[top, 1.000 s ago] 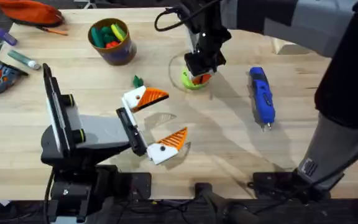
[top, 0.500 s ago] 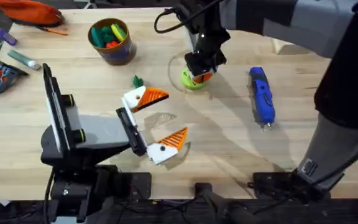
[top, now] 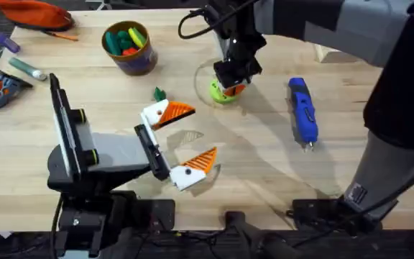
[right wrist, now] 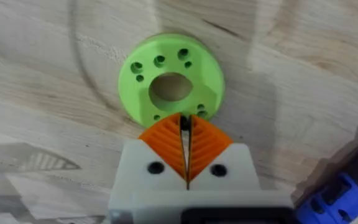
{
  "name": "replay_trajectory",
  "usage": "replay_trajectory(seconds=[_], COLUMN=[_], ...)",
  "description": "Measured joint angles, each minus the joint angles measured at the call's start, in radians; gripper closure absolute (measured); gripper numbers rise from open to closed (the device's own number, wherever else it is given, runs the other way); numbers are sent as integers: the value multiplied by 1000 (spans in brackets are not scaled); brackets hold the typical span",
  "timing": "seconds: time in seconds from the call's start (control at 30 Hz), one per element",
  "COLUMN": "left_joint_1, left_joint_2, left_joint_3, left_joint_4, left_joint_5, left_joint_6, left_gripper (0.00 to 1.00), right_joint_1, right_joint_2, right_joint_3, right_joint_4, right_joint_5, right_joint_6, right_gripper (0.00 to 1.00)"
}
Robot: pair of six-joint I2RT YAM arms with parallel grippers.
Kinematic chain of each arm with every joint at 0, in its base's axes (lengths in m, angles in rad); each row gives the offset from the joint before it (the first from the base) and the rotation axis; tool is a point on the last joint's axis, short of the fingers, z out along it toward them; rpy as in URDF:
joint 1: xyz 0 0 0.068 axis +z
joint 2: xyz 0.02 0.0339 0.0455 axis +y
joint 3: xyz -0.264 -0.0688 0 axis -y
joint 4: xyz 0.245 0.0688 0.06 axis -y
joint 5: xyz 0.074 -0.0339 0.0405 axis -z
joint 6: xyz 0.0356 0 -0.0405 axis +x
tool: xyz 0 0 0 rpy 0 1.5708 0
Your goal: Pick up the gripper from the table and insert it into the empty holder that is missing its gripper. Then pick up a screw, insert it into the mounting hole, and use the screwdriver to tighten it. Finally, clean up the table by picking up the vegetable and placing it into the bucket.
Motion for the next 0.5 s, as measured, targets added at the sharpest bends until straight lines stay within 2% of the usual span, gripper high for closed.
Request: replay_trajectory(seconds=[0.5], left_joint_1=[0], left_joint_2=[0], left_joint_3=[0], left_joint_4=[0], left_joint_5=[0], left_joint_6=[0], left_gripper=[15], right_joint_1=[3], right_joint_2=[0], right_joint_3=[0], right_joint_4=[18], right_joint_5=[-2], right_joint_6=[0], right_gripper=[995])
